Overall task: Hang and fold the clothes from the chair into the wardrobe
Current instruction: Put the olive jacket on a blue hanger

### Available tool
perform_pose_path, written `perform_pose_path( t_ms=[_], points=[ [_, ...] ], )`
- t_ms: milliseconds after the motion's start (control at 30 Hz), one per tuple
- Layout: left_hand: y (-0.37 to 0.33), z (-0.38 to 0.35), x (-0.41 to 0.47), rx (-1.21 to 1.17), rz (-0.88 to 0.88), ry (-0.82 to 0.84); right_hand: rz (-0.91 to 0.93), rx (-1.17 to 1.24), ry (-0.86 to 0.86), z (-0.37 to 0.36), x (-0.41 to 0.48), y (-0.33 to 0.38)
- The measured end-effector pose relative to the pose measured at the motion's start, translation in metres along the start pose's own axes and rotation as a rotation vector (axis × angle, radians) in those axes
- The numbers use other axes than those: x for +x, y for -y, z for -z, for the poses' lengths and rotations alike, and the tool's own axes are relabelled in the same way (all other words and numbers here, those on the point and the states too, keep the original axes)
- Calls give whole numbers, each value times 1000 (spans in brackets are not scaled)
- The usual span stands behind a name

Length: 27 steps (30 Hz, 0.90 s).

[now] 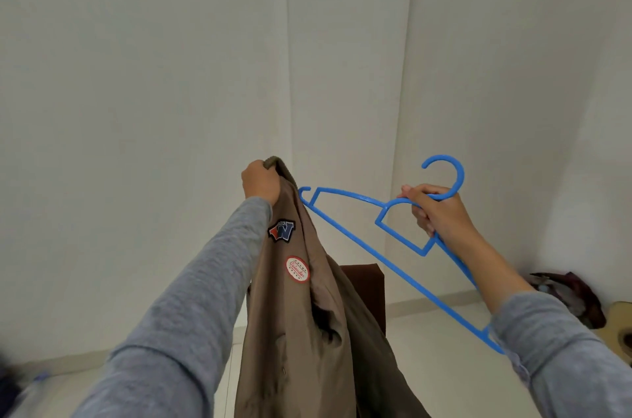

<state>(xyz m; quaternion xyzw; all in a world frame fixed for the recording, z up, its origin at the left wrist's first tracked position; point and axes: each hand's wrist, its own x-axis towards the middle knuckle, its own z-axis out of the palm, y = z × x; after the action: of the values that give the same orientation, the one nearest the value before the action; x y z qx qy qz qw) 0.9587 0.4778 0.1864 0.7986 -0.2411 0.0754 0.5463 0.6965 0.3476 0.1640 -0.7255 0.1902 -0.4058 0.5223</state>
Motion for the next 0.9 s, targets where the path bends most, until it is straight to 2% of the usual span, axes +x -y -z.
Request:
perform_pose_path(
  t_ms=[167,400,500,700,800,900],
  points=[
    [1,2,2,-7,-18,-17,-46,73,62,11,-4,-10],
    [1,3,6,28,-22,-23,-109,-64,178,-1,-12,-12],
    [-6,2,3,71,-106,8,-127,-142,155,-17,-12,-11],
    [-12,10,-6,235,-286,43,-115,-480,149,-37,-5,-11],
    [-23,8,-20,338,-442,116,-86,-487,126,-53,-4,-19],
    [-40,3,-42,322,-545,256,-3,-356,8,-75,-11,-31]
  ],
)
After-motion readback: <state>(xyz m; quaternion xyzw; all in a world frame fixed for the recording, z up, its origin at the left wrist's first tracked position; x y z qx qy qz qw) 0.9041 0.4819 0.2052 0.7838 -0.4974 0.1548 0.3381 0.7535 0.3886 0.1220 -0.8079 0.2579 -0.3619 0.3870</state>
